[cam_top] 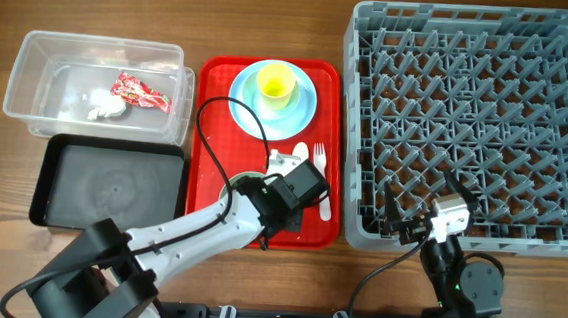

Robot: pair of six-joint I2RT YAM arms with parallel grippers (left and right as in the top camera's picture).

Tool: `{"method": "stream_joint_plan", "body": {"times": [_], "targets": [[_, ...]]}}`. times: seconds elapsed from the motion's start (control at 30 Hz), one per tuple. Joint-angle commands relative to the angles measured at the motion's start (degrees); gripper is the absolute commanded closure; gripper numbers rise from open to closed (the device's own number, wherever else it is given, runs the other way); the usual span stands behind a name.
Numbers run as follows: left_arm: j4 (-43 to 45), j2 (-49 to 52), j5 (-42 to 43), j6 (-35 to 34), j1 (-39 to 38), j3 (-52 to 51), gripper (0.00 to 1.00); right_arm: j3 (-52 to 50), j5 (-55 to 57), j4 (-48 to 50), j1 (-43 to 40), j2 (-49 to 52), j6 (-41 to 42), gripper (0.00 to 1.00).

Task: Sort waste into correct bins and load items into the dishwasher rack
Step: 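Lift the green bowl and carry it left over the black tray, then tilt the green bowl to dump the rice onto the black tray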

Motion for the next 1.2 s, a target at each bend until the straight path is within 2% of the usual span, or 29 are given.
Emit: {"method": "stream_joint_plan", "body": {"times": [0.0,0.27,0.5,0.6,0.83,0.93,1.17], "targets": [[-1.05,-0.46,-0.42,0.09,-0.15,0.7,0.96,-0.07,0.35,0.28,-0.07,-0.11,-0.2,0.0],[-3.15,-6.88,-2.93,0.09,1.92,2.78,0.96,-0.07,0.35,0.28,-0.07,-0.11,-0.17,0.0],[-7.69,-17.59,0.31,0.22,11.34,2.91,0.96,-0.07,0.35,0.28,-0.07,-0.11,-0.17,0.0],[-8.98,-22.36,5.44,3.19,17.07,2.91,0.96,-0.07,0.33,0.28,-0.07,-0.11,-0.17,0.0],[-12.94,-31.89,15.74,8.59,36.65,2.91,0.96,-0.07,0.35,0.28,-0.07,-0.11,-0.17,0.0],[-14.62,-32.7,19.43,11.1,45.64,2.89,0.96,-0.07,0.35,0.28,-0.07,-0.11,-0.17,0.0],[-15.26,-28.83,37.22,18.47,66.36,2.49,0.96,-0.07,0.33,0.28,-0.07,-0.11,-0.2,0.0]]}}
